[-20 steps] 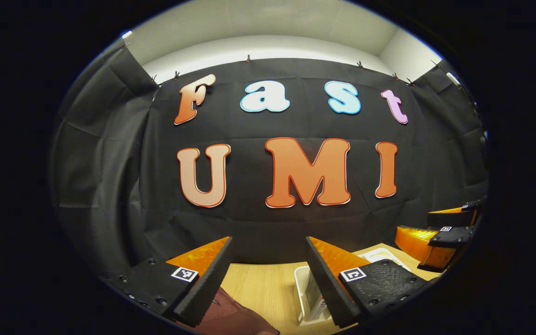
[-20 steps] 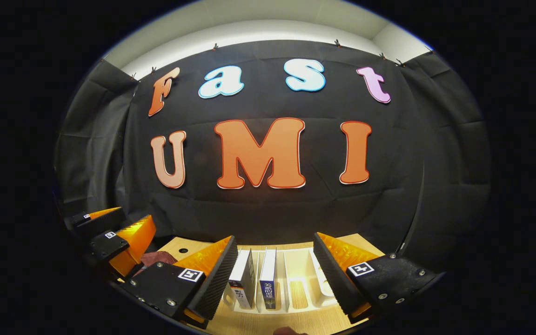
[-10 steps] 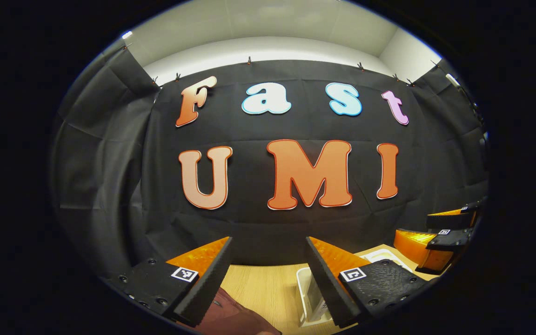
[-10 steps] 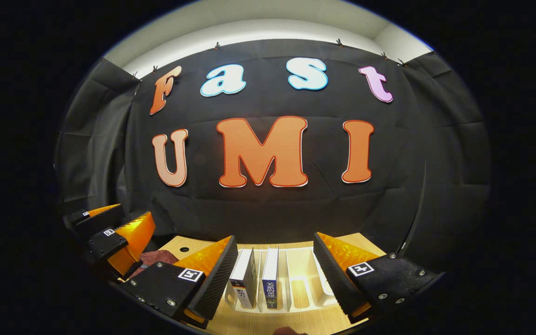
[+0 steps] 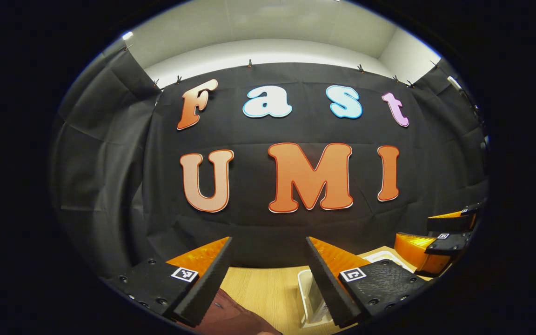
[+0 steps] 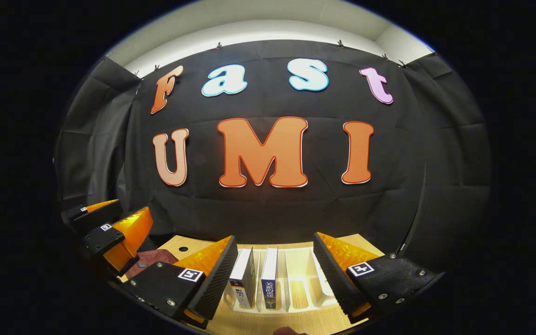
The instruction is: Open the schoolbag, grab two books from the bookshelf and put them into the schoolbag.
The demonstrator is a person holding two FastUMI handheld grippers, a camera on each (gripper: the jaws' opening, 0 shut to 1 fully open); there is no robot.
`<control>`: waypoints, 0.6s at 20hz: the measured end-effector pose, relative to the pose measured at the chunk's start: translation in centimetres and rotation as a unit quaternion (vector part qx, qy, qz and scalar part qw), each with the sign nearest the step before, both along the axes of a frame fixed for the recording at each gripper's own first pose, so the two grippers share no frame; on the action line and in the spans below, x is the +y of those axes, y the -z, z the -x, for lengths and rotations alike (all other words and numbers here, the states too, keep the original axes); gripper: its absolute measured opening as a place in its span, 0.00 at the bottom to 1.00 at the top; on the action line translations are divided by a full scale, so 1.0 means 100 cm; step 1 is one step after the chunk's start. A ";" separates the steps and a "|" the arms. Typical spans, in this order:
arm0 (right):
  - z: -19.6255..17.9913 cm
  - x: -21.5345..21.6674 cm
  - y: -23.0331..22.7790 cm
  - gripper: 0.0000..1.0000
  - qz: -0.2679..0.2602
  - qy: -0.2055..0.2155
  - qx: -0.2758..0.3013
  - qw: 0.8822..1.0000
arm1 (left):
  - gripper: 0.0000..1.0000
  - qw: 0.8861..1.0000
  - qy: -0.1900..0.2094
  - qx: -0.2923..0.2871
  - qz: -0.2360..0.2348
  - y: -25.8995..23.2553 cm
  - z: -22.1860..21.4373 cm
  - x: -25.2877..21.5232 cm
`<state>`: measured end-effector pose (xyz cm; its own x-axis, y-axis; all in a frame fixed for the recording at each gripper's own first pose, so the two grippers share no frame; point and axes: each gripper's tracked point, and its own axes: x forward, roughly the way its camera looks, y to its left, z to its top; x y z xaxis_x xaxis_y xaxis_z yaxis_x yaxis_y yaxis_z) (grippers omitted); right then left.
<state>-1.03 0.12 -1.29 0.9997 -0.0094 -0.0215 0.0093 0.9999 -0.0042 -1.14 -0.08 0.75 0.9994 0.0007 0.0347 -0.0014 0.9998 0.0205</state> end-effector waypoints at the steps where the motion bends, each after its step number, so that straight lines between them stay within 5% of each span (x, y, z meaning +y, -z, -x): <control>1: -0.001 0.000 0.002 0.97 0.000 0.000 0.003 1.000 | 0.95 1.000 0.000 0.000 0.000 0.002 0.000 0.000; 12: -0.002 -0.002 0.007 1.00 0.004 -0.001 0.006 1.000 | 0.95 1.000 -0.007 -0.007 -0.009 -0.001 0.001 0.008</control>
